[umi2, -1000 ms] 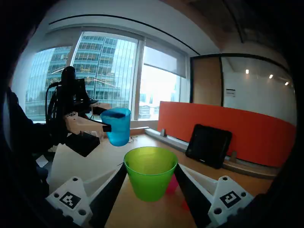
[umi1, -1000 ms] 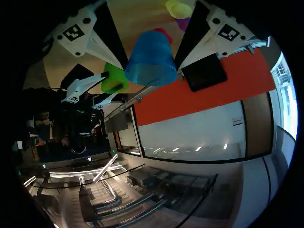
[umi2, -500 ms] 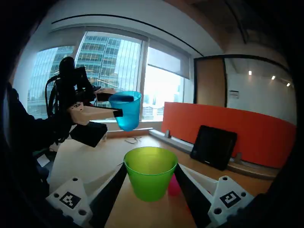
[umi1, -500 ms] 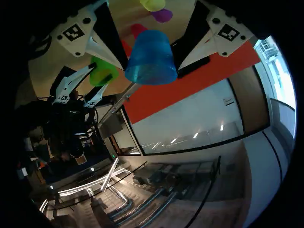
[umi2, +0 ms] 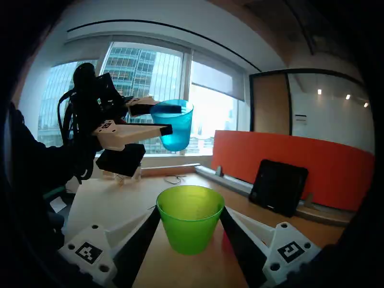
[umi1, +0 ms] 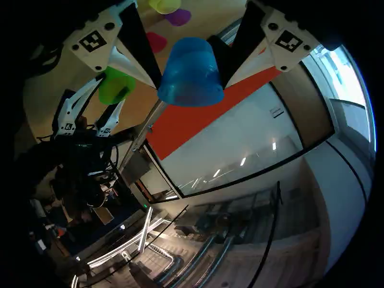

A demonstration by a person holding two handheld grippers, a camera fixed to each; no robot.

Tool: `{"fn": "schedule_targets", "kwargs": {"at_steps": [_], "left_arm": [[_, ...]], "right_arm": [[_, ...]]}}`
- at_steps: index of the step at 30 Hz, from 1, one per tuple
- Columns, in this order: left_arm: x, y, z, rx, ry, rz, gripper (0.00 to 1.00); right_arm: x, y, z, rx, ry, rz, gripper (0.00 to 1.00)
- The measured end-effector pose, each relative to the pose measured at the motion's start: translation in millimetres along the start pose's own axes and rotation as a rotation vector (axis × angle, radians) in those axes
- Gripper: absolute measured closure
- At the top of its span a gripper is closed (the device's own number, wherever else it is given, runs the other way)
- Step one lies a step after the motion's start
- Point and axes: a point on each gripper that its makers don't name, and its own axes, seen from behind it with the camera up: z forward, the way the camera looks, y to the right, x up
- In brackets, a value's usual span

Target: Pour water

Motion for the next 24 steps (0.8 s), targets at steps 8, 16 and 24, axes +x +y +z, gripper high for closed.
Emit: {"fn": "schedule_targets", "kwargs": {"at_steps": [8,16,24], "left_arm": [[9.1,-5.8,-0.8,0.021,0.002,0.104,0.15],[17.2,-14.6,-3.8,0.045,0.001,0.188,0.14],[23.3,-21.2,-2.9,0.058,0.001,0.265,0.14]], "right_arm": [[-6.3,-9.3,13.6,0.020,-0.006,-0.002,0.09],[-9.8,-20.2,26.8,0.045,-0.007,0.006,0.09],[-15.5,-30.2,36.6,0.070,-0.014,0.013,0.09]]}}
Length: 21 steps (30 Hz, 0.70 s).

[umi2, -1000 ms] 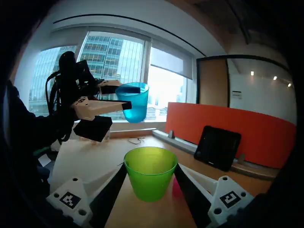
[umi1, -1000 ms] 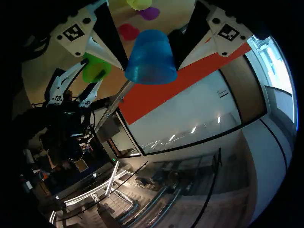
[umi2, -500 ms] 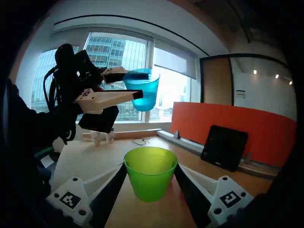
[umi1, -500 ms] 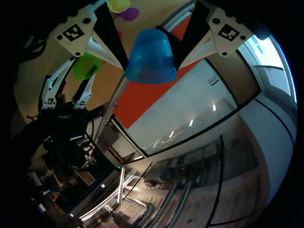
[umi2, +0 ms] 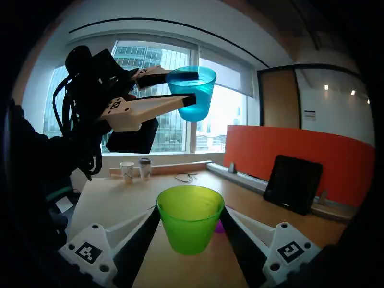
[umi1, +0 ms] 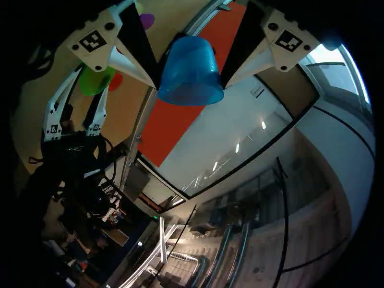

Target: Pour water

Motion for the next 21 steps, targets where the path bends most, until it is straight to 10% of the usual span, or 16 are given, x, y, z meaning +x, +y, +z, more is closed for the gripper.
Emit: {"fn": "schedule_targets", "kwargs": {"at_steps": [21], "left_arm": [[12.9,-13.7,7.6,0.027,0.015,0.162,0.14]], "right_arm": [[-3.0,-10.9,13.5,0.026,0.003,0.008,0.09]]}}
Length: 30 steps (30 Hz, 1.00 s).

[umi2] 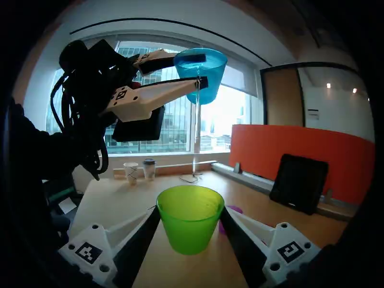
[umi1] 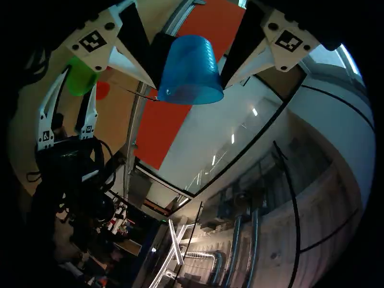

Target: Pour water

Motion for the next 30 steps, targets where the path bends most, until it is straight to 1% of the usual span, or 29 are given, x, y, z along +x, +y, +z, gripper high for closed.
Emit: {"fn": "schedule_targets", "kwargs": {"at_steps": [18,30], "left_arm": [[3.8,1.6,0.9,0.004,0.003,0.061,0.14],[8.0,-3.8,0.3,0.017,0.008,0.096,0.14]], "right_arm": [[3.3,-0.4,-2.9,0.001,0.000,-0.007,0.09],[3.6,-0.7,-3.5,0.004,0.003,-0.010,0.09]]}}
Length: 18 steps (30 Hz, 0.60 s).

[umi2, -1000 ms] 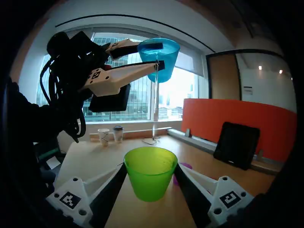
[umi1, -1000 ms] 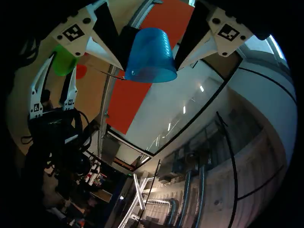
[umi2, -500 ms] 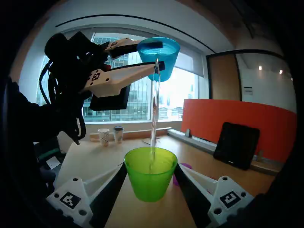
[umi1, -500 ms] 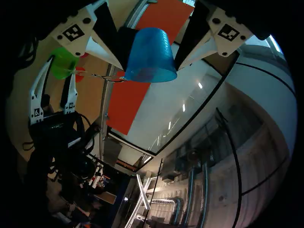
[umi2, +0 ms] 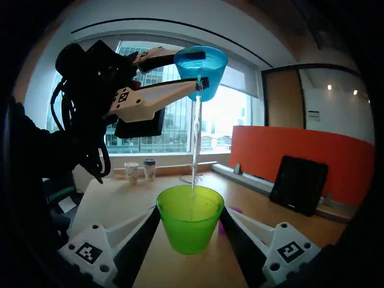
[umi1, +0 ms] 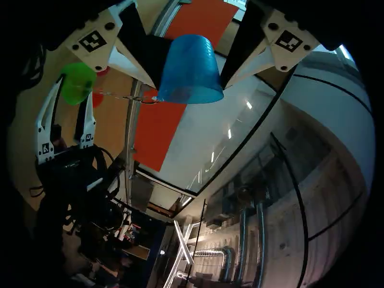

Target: Pour water

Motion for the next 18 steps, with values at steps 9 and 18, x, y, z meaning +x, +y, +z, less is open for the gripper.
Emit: {"fn": "schedule_targets", "kwargs": {"at_steps": [9,18], "left_arm": [[1.3,-1.9,0.8,0.004,-0.001,0.032,0.14],[3.9,-2.0,-0.7,0.010,0.000,0.063,0.14]], "right_arm": [[0.2,0.5,0.6,0.001,0.002,0.000,0.09],[2.4,0.9,0.5,-0.002,0.007,0.000,0.09]]}}
